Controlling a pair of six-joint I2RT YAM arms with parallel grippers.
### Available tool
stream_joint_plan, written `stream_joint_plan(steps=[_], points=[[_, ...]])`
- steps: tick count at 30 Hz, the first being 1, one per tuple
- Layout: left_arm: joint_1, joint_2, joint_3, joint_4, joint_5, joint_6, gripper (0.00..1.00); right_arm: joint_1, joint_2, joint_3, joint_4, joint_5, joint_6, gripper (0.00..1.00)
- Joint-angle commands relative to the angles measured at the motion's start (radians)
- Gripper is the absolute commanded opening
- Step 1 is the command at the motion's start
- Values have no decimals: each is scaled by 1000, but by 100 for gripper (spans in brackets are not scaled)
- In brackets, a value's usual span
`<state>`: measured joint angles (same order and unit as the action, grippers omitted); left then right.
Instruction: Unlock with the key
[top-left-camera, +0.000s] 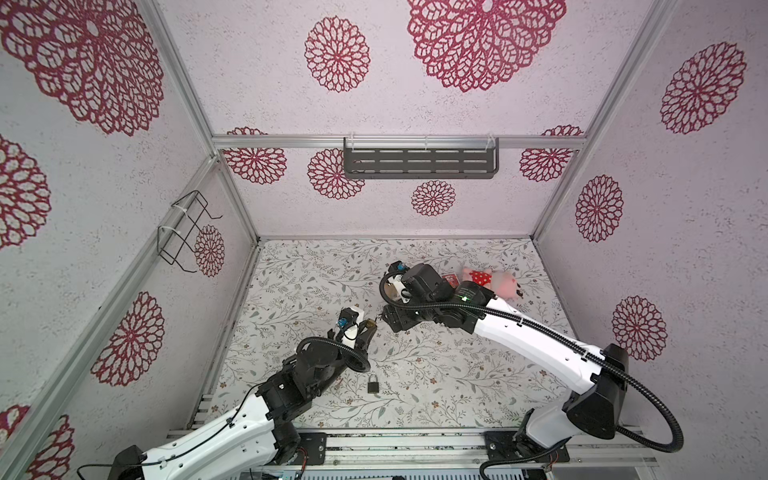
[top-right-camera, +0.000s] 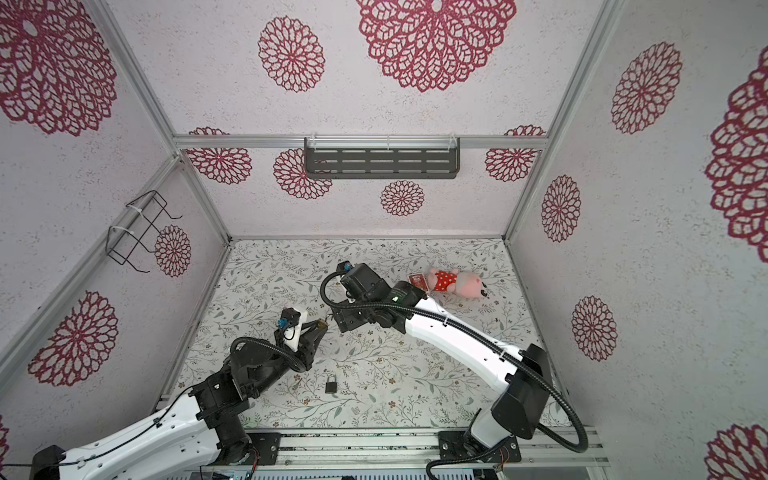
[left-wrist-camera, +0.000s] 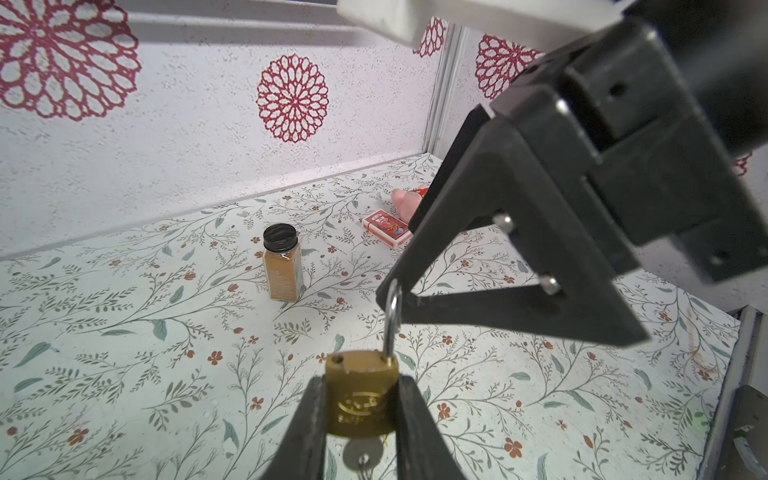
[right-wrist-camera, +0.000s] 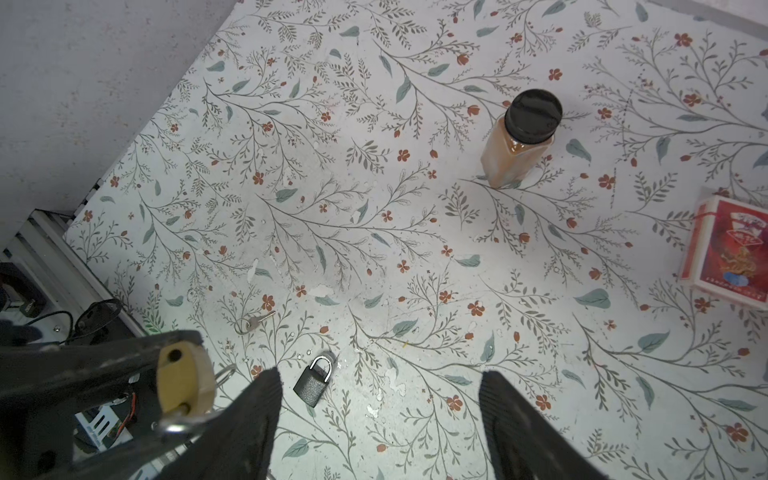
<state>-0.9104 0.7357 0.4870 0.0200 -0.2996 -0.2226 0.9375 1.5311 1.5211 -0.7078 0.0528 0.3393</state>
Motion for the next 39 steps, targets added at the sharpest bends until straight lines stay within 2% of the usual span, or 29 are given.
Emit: stream_joint_plan(steps=[1,5,10,14,26,33,39], points=[[6,1,-5,42,19,34,0,-26,-54,24,14,19,-25,79],[6,-5,-11,62,74,45,0,-71,-32,22,11,-22,-65,80],[7,-8,-14,87,81,43,0,-73,-1,29,35,-140,-112,80],[7,-5,-12,101,88,39,0,-73,12,36,39,-183,-133,80],[9,11,-7,104,34,29,0,-74,-36,-10,77,-266,-116,80],[8,12,-4,105,15,20,0,-79,-51,-27,95,-259,-103,81],[15,11,-1,69,-49,-6,0,-94,-84,-72,85,-153,-65,81]])
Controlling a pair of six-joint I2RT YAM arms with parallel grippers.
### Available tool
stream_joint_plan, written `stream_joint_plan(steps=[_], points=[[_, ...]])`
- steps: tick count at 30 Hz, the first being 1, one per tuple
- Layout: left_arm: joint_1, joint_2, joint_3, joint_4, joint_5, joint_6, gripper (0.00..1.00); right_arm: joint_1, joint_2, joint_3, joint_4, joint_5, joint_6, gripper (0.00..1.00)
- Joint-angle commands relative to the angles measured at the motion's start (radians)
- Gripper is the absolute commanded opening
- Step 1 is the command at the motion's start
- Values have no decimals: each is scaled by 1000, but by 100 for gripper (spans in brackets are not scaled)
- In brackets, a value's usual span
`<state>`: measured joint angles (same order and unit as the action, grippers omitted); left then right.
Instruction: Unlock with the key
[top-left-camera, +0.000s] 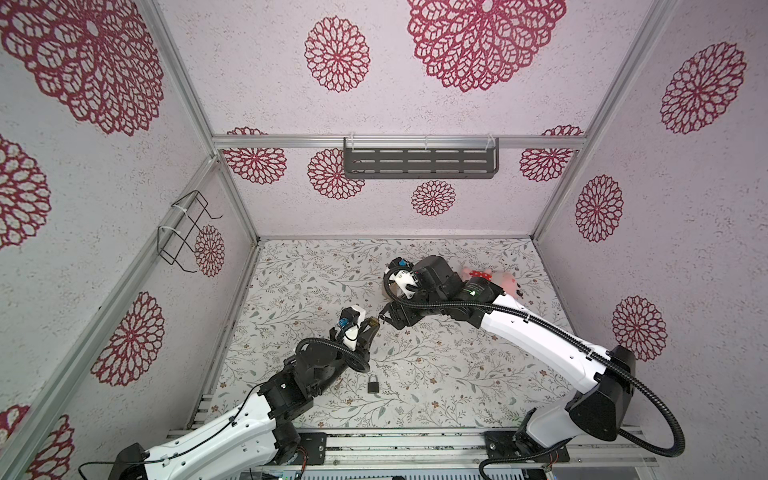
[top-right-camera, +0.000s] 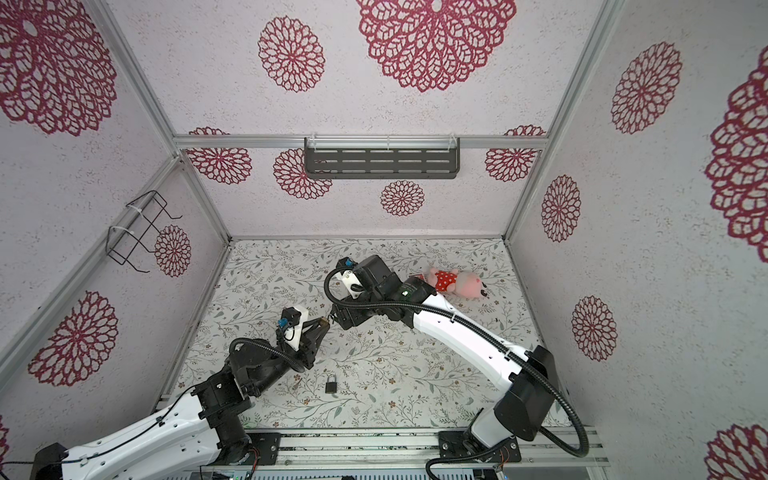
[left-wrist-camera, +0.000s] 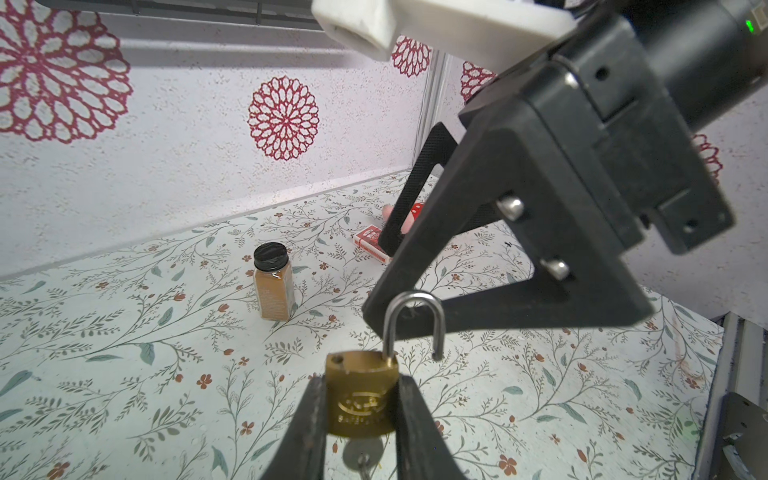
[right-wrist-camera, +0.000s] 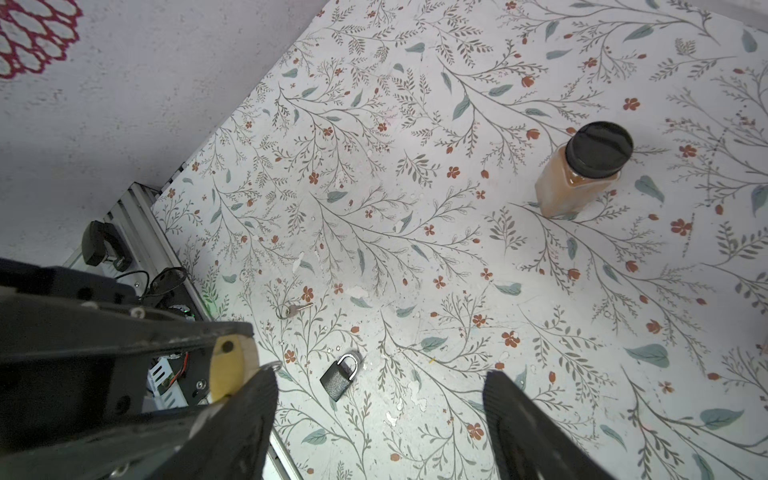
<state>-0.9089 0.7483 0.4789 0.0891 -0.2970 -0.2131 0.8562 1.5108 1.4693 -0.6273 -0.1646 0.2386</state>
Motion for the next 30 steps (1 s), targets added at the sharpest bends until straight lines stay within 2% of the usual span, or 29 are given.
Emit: stream_joint_plan(steps=[1,4,8,11,16,22,30], points=[[21,5,16,-26,-67,-34,0,-14,-80,-39,12,93,50,81],[52,41,50,-117,-117,-130,0,-15,-124,-103,38,143,81,82],[136,145,125,-326,-134,-308,0,-14,-177,-234,114,165,150,82],[211,252,161,-416,-73,-399,0,-14,-212,-334,191,165,212,82],[314,399,183,-441,38,-520,0,-11,-264,-464,307,165,288,82],[362,563,224,-456,63,-571,0,-6,-295,-612,470,109,375,82],[376,708,280,-492,49,-598,0,5,-321,-738,621,100,461,82]])
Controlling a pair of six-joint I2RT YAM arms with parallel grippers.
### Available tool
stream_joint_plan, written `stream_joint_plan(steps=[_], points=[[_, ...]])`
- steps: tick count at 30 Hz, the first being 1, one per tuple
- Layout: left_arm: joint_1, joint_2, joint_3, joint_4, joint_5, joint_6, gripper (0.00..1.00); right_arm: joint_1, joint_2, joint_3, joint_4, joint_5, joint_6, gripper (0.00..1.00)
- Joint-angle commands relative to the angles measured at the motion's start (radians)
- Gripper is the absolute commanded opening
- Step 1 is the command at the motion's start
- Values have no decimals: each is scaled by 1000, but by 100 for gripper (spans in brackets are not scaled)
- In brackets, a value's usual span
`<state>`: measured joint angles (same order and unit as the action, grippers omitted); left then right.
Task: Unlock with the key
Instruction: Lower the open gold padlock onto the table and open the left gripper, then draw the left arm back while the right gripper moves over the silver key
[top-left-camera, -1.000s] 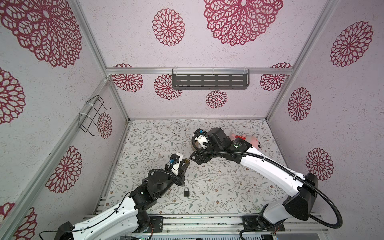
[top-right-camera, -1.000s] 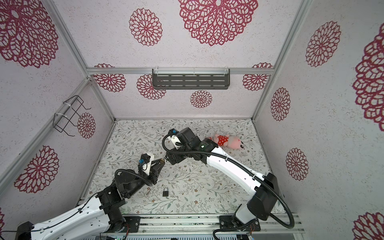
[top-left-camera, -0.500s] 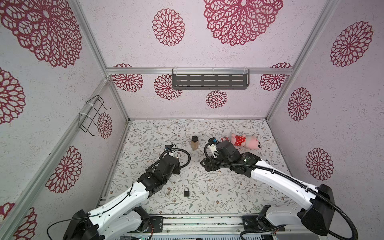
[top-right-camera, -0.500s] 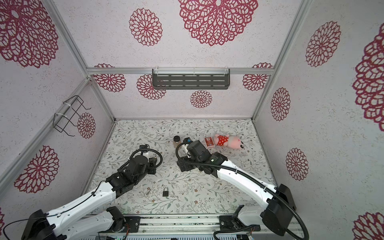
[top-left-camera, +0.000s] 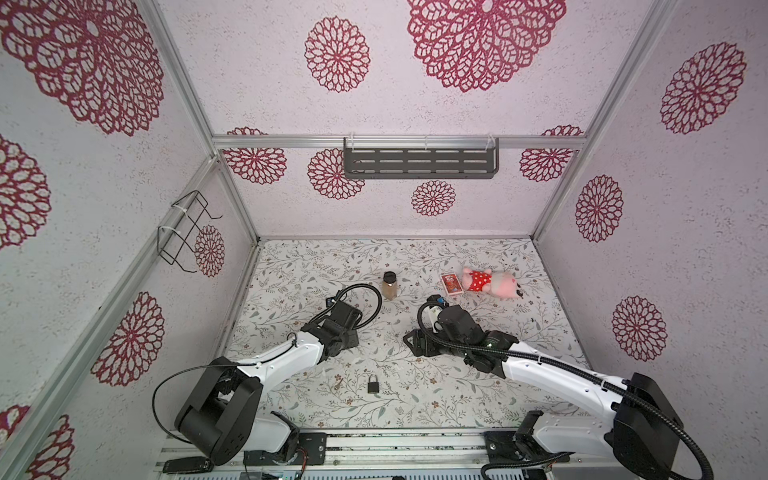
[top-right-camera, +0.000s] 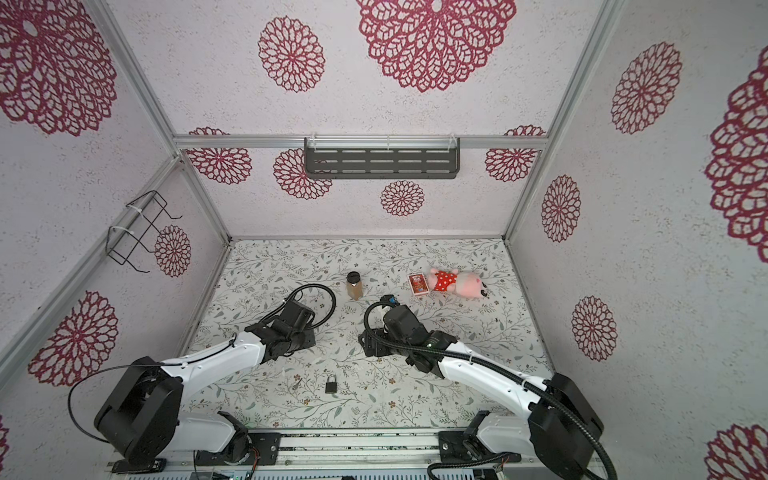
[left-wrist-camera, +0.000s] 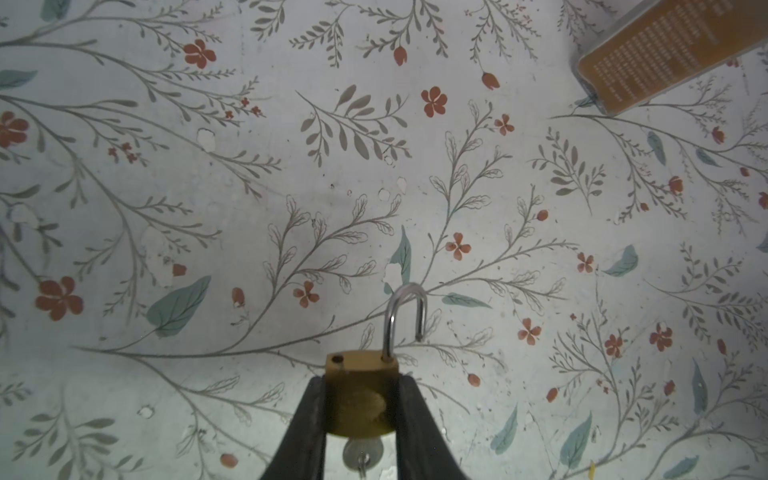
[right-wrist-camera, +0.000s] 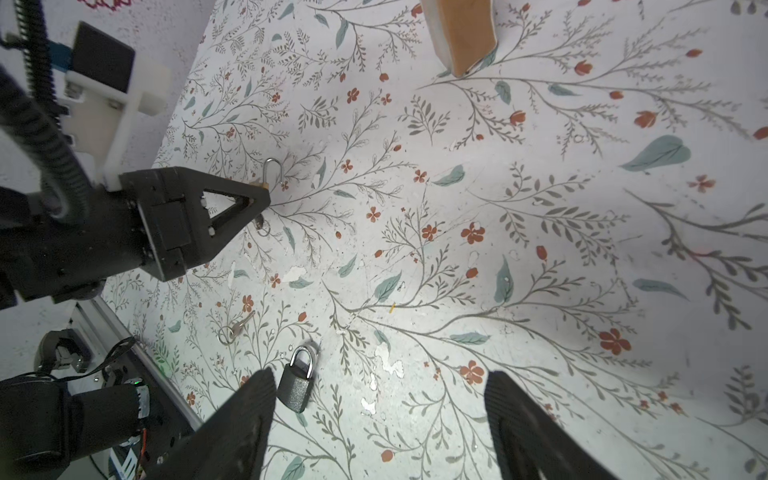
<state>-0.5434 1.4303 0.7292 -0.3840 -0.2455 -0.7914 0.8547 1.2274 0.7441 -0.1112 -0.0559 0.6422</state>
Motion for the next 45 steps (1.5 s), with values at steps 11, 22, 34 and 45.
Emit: stream_joint_plan(steps=[11,22,34,45], points=[[25,173,93,-46,50,-17,0,9,-49,-40,111,7,62,82],[33,194,103,-64,74,-61,33,11,-50,-43,112,11,67,82],[64,-50,69,-106,80,-80,64,75,-6,52,-12,103,19,82],[159,-480,-12,-215,55,-59,88,296,191,248,-81,256,70,82]])
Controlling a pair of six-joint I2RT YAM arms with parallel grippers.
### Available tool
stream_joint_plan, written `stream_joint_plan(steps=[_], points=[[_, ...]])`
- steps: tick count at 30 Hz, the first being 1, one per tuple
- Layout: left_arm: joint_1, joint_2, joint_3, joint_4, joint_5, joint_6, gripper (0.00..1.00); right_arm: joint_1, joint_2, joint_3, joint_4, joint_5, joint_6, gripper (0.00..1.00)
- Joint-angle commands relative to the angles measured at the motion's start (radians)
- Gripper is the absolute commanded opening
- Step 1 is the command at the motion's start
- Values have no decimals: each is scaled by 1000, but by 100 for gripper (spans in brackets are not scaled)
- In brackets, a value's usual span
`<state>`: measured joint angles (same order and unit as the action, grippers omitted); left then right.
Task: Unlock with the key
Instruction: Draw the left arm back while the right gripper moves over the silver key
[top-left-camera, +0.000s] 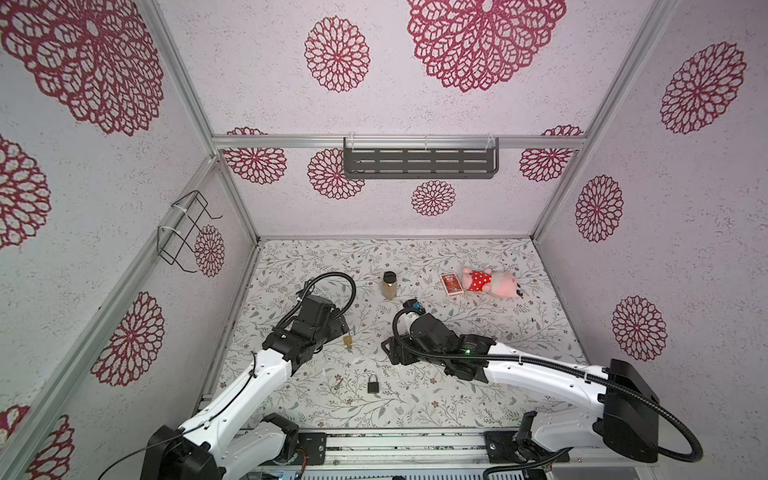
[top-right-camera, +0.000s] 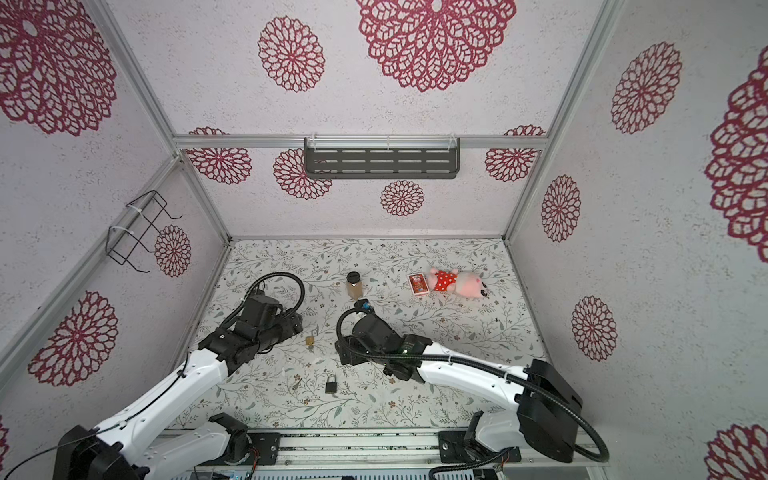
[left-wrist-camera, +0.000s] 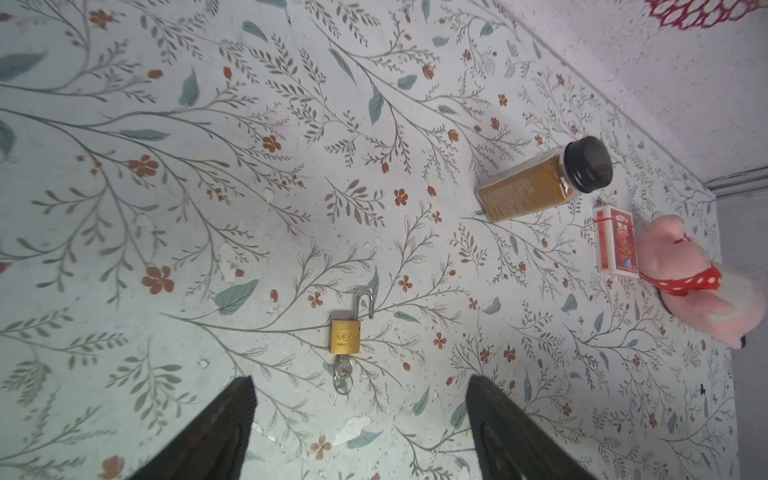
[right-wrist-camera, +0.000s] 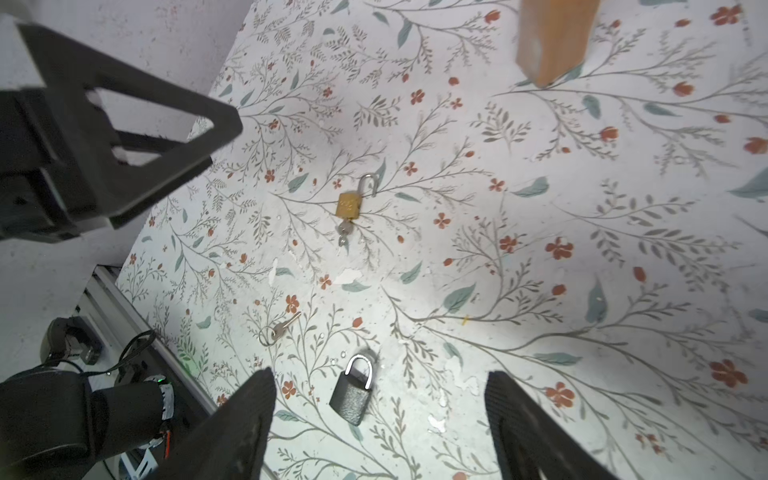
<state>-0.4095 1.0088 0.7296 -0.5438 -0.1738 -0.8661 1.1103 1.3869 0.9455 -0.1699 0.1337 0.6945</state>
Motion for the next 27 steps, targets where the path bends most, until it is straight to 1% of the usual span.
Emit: stream_joint_plan(steps=[1,5,7,10,13,17,23,27], points=[[37,-88,-16,-68,-15,21,91,58,59,65,-15,68,20,82],[84,-170,-20,-121,6,31,99,133,170,161,-15,92,15,82],[106,-214,-24,-143,19,32,97,164,236,216,-23,111,12,82],[131,-280,-21,-180,30,27,97,190,329,284,-35,121,3,82],[161,-335,-10,-232,22,24,97,203,413,347,-35,114,-2,82],[201,-374,29,-335,6,-8,97,212,504,420,-57,125,-5,80],[209,-427,52,-379,-4,-14,98,236,613,510,-124,157,6,77],[210,-442,66,-431,-4,-39,97,248,670,574,-154,149,12,77]])
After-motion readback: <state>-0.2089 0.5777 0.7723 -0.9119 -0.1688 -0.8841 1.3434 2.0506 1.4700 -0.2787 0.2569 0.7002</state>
